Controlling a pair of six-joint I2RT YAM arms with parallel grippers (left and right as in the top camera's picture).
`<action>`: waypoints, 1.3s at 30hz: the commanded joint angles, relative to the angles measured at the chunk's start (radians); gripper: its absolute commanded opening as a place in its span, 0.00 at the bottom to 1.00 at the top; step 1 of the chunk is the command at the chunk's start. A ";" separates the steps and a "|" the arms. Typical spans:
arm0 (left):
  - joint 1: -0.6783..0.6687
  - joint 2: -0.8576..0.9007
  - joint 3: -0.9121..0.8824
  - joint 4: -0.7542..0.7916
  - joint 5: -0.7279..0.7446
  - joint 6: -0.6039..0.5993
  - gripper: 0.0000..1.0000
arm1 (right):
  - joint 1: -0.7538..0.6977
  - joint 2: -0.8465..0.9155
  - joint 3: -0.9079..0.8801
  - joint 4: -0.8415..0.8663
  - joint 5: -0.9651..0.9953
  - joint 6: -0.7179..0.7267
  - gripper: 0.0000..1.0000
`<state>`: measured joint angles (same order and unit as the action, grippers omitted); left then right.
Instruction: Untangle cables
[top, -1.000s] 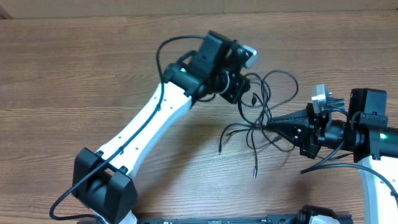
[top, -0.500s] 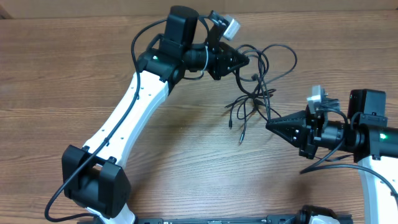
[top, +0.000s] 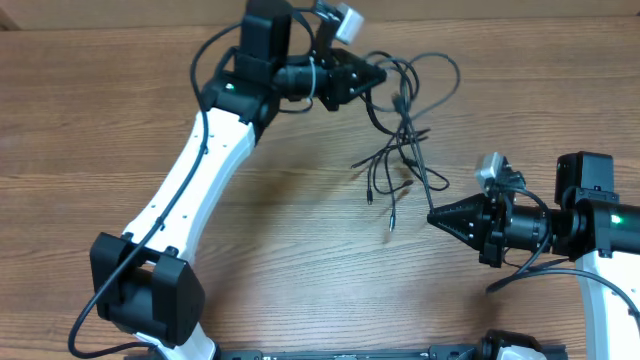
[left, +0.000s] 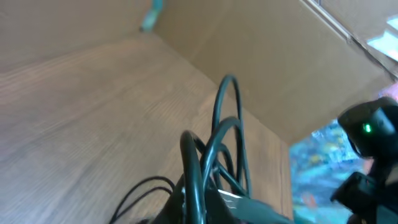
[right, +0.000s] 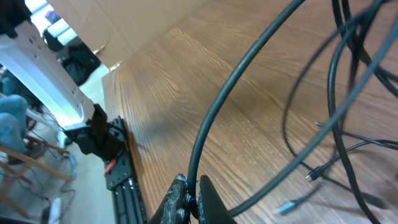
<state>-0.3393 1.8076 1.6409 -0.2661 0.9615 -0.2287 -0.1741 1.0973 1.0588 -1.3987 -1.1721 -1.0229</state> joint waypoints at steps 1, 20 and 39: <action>0.064 -0.013 0.018 0.076 -0.024 -0.096 0.04 | 0.007 -0.008 0.021 -0.003 0.012 -0.053 0.04; 0.142 -0.013 0.018 0.397 0.298 -0.314 0.04 | 0.004 0.072 0.021 0.023 0.020 0.046 1.00; -0.090 -0.013 0.018 0.276 0.316 -0.275 0.04 | 0.003 0.057 0.152 0.354 0.425 0.798 1.00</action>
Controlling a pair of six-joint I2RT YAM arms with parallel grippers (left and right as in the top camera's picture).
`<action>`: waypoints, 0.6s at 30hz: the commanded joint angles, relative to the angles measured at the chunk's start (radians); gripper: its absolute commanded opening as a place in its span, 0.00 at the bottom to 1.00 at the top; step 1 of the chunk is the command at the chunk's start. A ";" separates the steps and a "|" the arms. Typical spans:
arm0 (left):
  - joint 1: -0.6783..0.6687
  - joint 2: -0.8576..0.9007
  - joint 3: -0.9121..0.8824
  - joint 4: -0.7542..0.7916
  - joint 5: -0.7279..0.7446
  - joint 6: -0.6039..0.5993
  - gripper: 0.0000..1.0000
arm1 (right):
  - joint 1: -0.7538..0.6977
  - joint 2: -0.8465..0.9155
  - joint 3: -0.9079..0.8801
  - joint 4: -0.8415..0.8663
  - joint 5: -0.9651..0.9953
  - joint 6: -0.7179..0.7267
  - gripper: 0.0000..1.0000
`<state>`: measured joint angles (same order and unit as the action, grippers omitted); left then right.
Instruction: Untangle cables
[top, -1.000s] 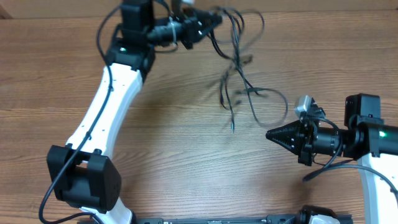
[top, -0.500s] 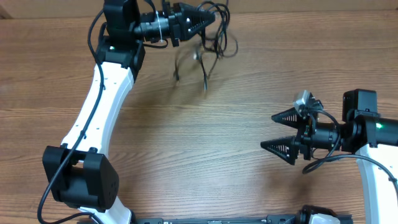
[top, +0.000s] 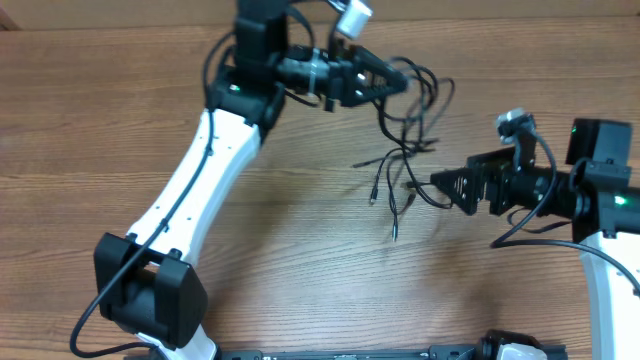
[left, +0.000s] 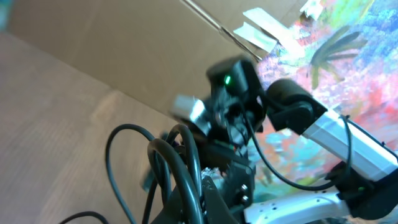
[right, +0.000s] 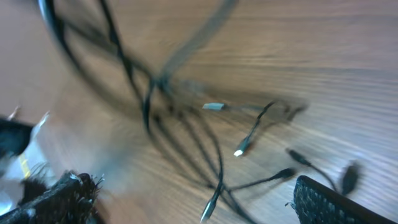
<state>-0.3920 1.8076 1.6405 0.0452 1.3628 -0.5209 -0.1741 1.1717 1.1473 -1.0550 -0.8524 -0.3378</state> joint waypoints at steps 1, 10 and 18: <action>-0.045 -0.013 0.018 -0.055 -0.122 0.018 0.04 | 0.003 -0.018 0.071 0.011 0.126 0.128 1.00; -0.122 -0.013 0.018 -0.332 -0.583 0.175 0.04 | 0.003 -0.029 0.101 0.023 0.243 0.207 1.00; -0.217 -0.070 0.022 -0.509 -0.747 0.467 0.04 | 0.003 -0.029 0.101 0.029 0.275 0.209 1.00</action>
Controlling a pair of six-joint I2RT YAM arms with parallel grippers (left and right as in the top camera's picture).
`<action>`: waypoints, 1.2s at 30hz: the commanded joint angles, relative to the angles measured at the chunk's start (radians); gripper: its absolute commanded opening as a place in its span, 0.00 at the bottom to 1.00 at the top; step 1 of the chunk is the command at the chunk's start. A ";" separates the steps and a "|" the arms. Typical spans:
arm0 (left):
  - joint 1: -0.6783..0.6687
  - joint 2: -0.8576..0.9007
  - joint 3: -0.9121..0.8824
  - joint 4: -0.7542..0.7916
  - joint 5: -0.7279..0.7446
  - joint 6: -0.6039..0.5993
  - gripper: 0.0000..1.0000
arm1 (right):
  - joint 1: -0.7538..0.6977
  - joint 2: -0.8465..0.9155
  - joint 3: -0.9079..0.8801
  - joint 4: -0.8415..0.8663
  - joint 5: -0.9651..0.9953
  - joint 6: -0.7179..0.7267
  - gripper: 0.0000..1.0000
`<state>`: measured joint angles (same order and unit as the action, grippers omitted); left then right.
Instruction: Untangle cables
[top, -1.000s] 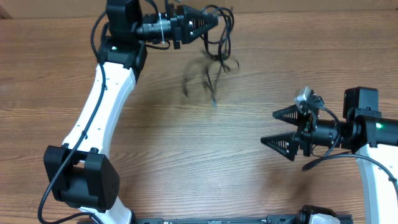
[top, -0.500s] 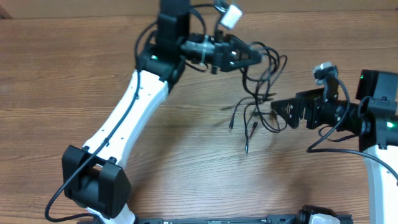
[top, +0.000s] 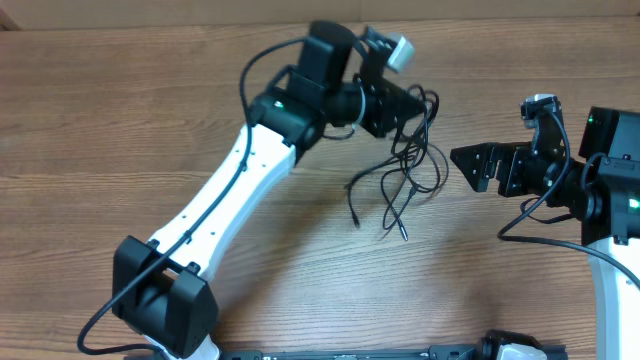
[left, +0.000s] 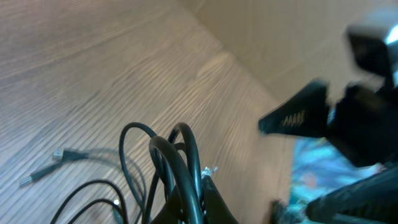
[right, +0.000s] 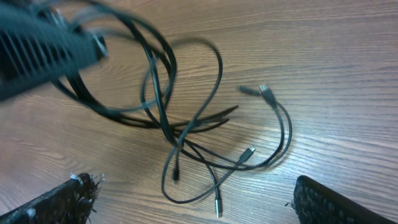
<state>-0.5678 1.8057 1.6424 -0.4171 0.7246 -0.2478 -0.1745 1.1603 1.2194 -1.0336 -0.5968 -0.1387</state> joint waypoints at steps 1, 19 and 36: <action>-0.051 -0.079 0.022 -0.071 -0.121 0.227 0.04 | 0.003 -0.018 0.029 0.009 0.020 0.012 1.00; -0.085 -0.271 0.023 -0.215 -0.207 0.488 0.04 | 0.003 -0.018 0.029 -0.054 -0.272 -0.236 1.00; -0.087 -0.271 0.023 -0.198 0.072 0.521 0.04 | 0.003 -0.018 0.029 -0.105 -0.463 -0.577 0.87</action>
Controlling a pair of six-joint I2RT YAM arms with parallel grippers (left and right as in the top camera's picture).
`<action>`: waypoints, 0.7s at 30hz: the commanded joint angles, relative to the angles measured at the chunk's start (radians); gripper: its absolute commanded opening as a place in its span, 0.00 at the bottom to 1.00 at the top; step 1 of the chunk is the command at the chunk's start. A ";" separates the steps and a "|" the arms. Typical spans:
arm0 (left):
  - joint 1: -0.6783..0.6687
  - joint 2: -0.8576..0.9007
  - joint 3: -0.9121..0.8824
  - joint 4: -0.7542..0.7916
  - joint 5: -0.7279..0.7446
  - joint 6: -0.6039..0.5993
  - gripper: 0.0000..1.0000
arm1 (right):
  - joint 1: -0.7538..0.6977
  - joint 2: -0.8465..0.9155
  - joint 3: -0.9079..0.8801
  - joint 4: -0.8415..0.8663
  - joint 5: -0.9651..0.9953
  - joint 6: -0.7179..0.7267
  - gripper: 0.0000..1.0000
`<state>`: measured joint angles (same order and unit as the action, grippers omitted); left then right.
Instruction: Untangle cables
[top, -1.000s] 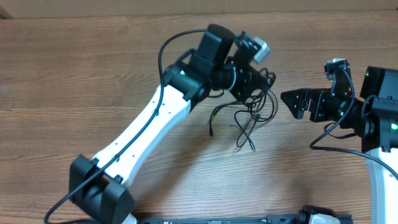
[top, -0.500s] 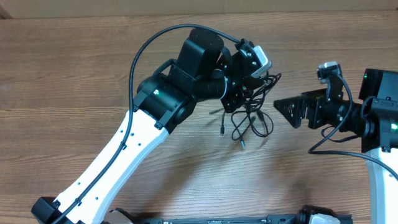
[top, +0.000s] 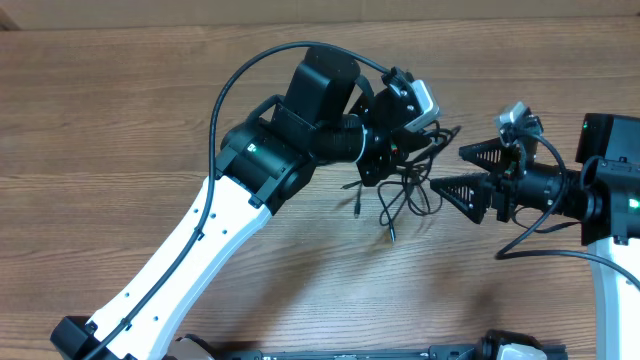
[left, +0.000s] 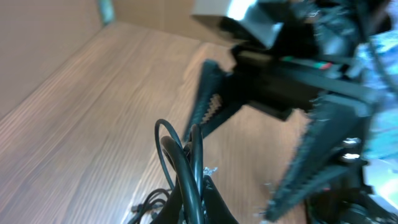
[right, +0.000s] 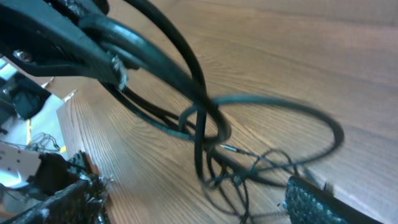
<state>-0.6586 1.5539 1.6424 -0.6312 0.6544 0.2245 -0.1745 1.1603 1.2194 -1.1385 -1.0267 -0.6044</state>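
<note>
Thin black cables form a tangle (top: 402, 190) on the wooden table, with loose plug ends trailing toward the front. My left gripper (top: 386, 158) is shut on a bunch of cable loops (left: 180, 149) and holds them up; the rest hangs down to the table. The left wrist view shows the loops pinched between the left gripper (left: 198, 186). My right gripper (top: 452, 171) stands open just right of the tangle, nothing between its fingers. In the right wrist view the open right gripper (right: 193, 196) faces the tangle (right: 249, 168) lying between its fingers' line.
The wooden table (top: 120, 120) stretches out to the left and front. A cardboard wall (left: 56, 25) rises along the far edge. My left arm (top: 230, 220) crosses the middle of the table diagonally.
My left gripper, still shut on the loops, has moved nearer the front and sits higher, the tangle bunched below it. The open right gripper has come left, close to the tangle.
First my left gripper held the bundle at the back while my right gripper was shut on one strand, stretched toward the front right. Then the right gripper was open and drawn back right. The left kept the bundle throughout, and now both grippers are close together at the tangle.
</note>
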 joint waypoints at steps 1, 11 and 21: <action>0.004 -0.019 0.023 0.016 0.177 0.060 0.04 | 0.003 -0.018 0.029 0.000 -0.034 -0.133 0.86; 0.006 -0.019 0.023 -0.005 0.235 0.068 0.04 | 0.003 -0.018 0.029 0.000 -0.181 -0.287 0.40; 0.094 -0.019 0.023 -0.048 0.218 0.063 0.04 | 0.003 -0.018 0.029 -0.023 -0.184 -0.288 0.13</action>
<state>-0.5976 1.5539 1.6424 -0.6724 0.8574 0.2665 -0.1741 1.1603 1.2205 -1.1610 -1.1877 -0.8761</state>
